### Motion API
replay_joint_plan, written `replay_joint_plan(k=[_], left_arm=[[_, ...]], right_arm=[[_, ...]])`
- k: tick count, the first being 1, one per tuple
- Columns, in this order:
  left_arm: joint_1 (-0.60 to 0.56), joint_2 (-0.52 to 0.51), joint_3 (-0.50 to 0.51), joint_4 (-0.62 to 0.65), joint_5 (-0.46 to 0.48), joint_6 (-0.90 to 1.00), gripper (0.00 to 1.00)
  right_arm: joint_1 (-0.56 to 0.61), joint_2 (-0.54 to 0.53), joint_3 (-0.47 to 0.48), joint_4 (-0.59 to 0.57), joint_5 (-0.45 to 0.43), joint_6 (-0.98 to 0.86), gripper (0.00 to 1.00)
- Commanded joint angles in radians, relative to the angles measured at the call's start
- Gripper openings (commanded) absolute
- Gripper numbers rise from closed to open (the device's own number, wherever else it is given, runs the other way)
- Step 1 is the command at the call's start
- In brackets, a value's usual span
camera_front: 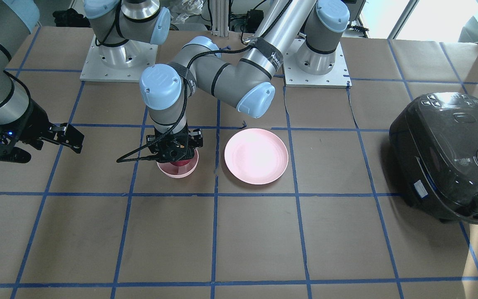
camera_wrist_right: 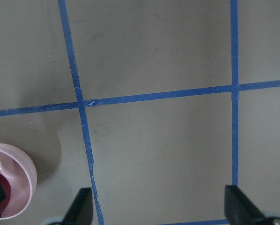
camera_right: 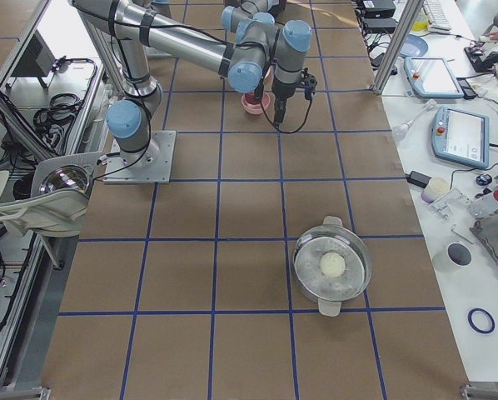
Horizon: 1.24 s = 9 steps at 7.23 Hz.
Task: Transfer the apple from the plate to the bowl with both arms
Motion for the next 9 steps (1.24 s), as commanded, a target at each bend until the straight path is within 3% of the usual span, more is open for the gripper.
replay_joint_plan(k=[1,2,4,5,9], left_arm=[[0.000,-0.023,-0.003,0.031,-0.004,0.006,0.37],[0.000,-0.024,-0.003,0.031,-0.004,0.005,0.65],[0.000,-0.020,0.006,0.031,0.004,0.003,1.00],[0.000,-0.012,0.006,0.031,0.003,0.003,1.00],[0.014,0.089,0.011,0.011,0.007,0.025,1.00]], right_arm=[[-0.001,-0.004,-0.003,0.004,0.000,0.002,1.00],[0.000,-0.004,-0.004,0.006,0.002,0.002,1.00],[0.000,0.000,0.000,0.003,0.014,0.002,1.00],[-0.001,0.002,0.005,0.006,0.052,0.026,1.00],[0.002,-0.006,-0.007,0.012,0.039,0.028,1.00]])
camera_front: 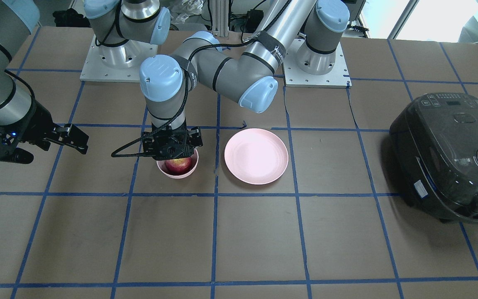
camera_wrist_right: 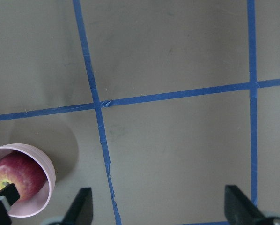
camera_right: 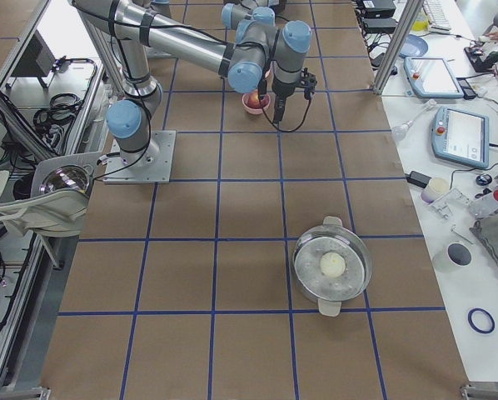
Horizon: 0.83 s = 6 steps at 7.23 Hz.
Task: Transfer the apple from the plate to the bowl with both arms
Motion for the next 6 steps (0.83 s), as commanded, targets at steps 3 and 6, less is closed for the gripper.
replay_joint_plan(k=[3,6], left_arm=[[0.001,0.216,-0.017,-0.150,0.004,0.080,1.00],[0.006,0.287,-0.016,-0.249,0.003,0.112,1.00]], right_arm=[[0.056,-0.062,-0.121,0.015,0.002,0.003,1.00],[0.200,-0.058,-0.147,0.046,-0.016,0.044,1.00]])
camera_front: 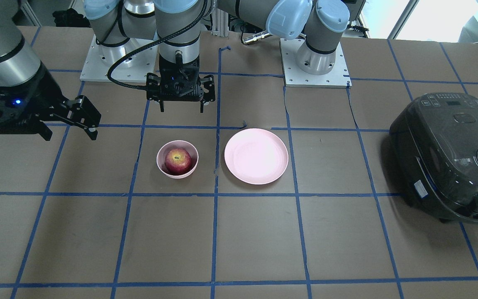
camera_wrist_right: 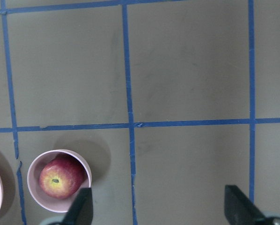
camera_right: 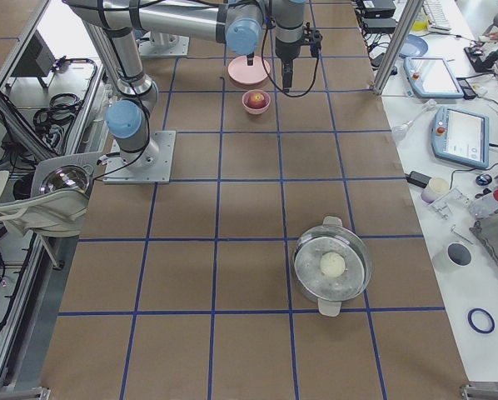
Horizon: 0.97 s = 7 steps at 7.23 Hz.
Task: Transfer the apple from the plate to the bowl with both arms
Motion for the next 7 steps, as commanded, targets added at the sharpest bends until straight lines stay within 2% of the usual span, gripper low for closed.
replay_joint_plan(k=[1,2,3,5,7], left_arm=[[0.042,0.067,0.000,-0.124,0.024,0.174,1.00],[0.126,0.117,-0.003,-0.181,0.050,0.292,1.00],[0.217,0.159,-0.004,-0.188,0.051,0.387,1.00],[0.376,0.210,-0.003,-0.183,0.086,0.503,1.00],[0.508,0.233,-0.004,-0.177,0.068,0.548,1.00]], right_arm=[[0.063,-0.016,-0.010,0.013,-0.044,0.046,1.00],[0.063,-0.019,-0.012,0.035,-0.099,0.047,1.00],[0.061,-0.031,-0.009,0.037,-0.106,0.045,1.00],[0.067,-0.059,-0.018,0.073,-0.077,0.047,1.00],[0.072,-0.056,-0.007,0.075,-0.015,0.048,1.00]])
